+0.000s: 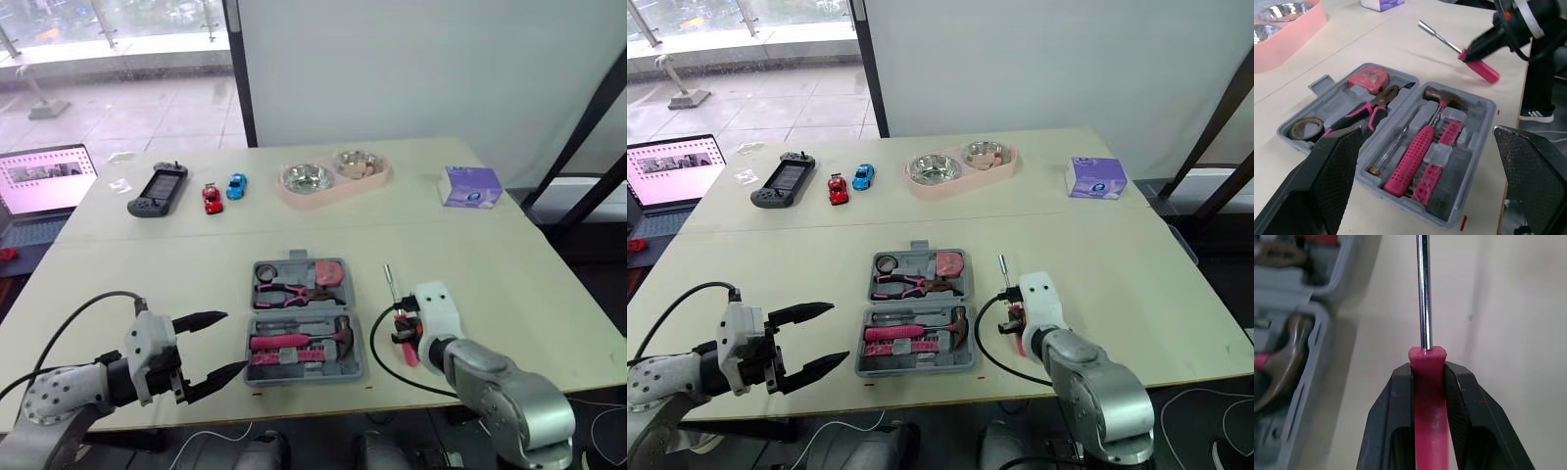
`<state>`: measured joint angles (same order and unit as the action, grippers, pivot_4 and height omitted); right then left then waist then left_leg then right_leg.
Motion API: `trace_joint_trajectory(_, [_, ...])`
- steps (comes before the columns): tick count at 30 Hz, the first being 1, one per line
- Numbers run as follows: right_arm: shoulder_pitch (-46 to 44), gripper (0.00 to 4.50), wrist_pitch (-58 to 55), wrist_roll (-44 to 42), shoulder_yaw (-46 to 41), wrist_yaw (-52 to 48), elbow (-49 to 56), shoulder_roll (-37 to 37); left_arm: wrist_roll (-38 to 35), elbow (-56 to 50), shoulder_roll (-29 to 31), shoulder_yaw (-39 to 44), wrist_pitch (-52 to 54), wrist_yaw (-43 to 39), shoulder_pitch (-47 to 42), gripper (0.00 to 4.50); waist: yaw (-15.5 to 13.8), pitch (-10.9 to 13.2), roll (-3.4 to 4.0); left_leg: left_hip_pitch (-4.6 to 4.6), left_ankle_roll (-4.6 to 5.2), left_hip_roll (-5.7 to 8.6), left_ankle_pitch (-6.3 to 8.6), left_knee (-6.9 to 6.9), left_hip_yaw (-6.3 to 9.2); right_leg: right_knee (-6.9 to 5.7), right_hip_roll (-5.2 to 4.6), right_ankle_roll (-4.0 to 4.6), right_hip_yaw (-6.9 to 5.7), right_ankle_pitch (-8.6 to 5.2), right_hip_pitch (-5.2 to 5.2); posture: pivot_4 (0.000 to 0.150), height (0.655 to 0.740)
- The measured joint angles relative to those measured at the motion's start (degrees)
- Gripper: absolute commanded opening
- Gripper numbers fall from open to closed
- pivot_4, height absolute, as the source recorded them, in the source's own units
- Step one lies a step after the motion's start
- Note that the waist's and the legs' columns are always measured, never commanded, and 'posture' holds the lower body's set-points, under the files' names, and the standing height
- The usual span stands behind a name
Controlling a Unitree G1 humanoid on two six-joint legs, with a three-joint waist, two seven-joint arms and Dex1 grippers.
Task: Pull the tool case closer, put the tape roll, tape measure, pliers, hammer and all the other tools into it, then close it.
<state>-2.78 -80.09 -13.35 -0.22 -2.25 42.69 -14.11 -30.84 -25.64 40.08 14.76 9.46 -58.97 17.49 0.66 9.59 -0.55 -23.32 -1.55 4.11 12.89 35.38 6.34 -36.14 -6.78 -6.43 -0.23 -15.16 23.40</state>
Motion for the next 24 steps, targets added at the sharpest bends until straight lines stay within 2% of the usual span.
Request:
trace_joint_trajectory(6, [-1.9,0.55,-0.7,1.6,-0.4,1.3,-4.4,2.5,0.0,0.9,0.5,0.1,-0.6,-1.9,0.1,4.5,0.0,-0.1,-0.11,0.01,0.0,-0.01,0.0,-0.01,0.01,0.01,0.0,0.0,-0.01,0.0,-0.02,0.15,0.7233])
trace_joint_trajectory(12, [-3.3,0.55,1.2,2.1,-2.8,1.5,-11.1,5.2,0.2,0.9,0.5,0.1,-1.3,-1.8,0.5,4.5,0.0,-0.3,-0.55,0.08,0.0,-0.02,0.0,-0.03,0.04,0.03,0.01,0.01,-0.02,0.0,-0.07,0.15,0.7233])
trace_joint_trajectory(14, [-3.3,1.46,2.6,2.1,-3.7,1.5,-13.5,6.1,0.2,0.9,0.5,0.1,-1.3,-1.5,0.5,4.5,0.1,-0.5,-0.82,0.17,-0.01,-0.05,0.01,-0.04,0.07,0.05,0.03,0.02,-0.05,-0.01,-0.07,0.15,0.7233])
trace_joint_trajectory(15, [-3.3,1.84,3.3,2.3,-4.3,1.6,-15.4,6.6,0.2,0.8,0.5,0.1,-1.2,-1.1,0.4,4.5,0.1,-0.5,-0.84,0.19,-0.02,-0.05,0.01,-0.04,0.08,0.09,0.02,0.02,-0.06,-0.01,-0.05,0.15,0.7233])
trace_joint_trajectory(20, [-3.5,4.31,5.7,1.1,-7.5,0.6,-16.3,8.3,0.1,0.2,0.5,0.3,-0.8,-0.3,0.6,4.5,-0.1,-0.5,-0.74,0.2,-0.02,0.0,0.01,-0.04,0.05,0.12,-0.03,0.01,-0.05,-0.01,-0.06,0.15,0.7233])
trace_joint_trajectory(21, [-4.0,4.47,5.6,0.8,-8.4,0.3,-16.4,8.3,0.1,0.2,0.5,0.3,-0.8,-0.2,0.5,4.5,-0.1,-0.5,-0.7,0.18,-0.02,0.01,0.01,-0.04,0.05,0.12,-0.04,0.01,-0.04,-0.01,-0.06,0.15,0.7233])
trace_joint_trajectory(24, [-5.2,4.47,4.6,0.3,-11.7,-0.9,-15.3,6.6,0.1,0.1,0.5,0.5,-0.6,-0.1,0.6,4.5,-0.1,-0.3,-0.44,0.01,-0.01,0.03,0.01,-0.03,0.03,0.1,-0.04,0.01,-0.04,0.0,-0.05,0.15,0.7233])
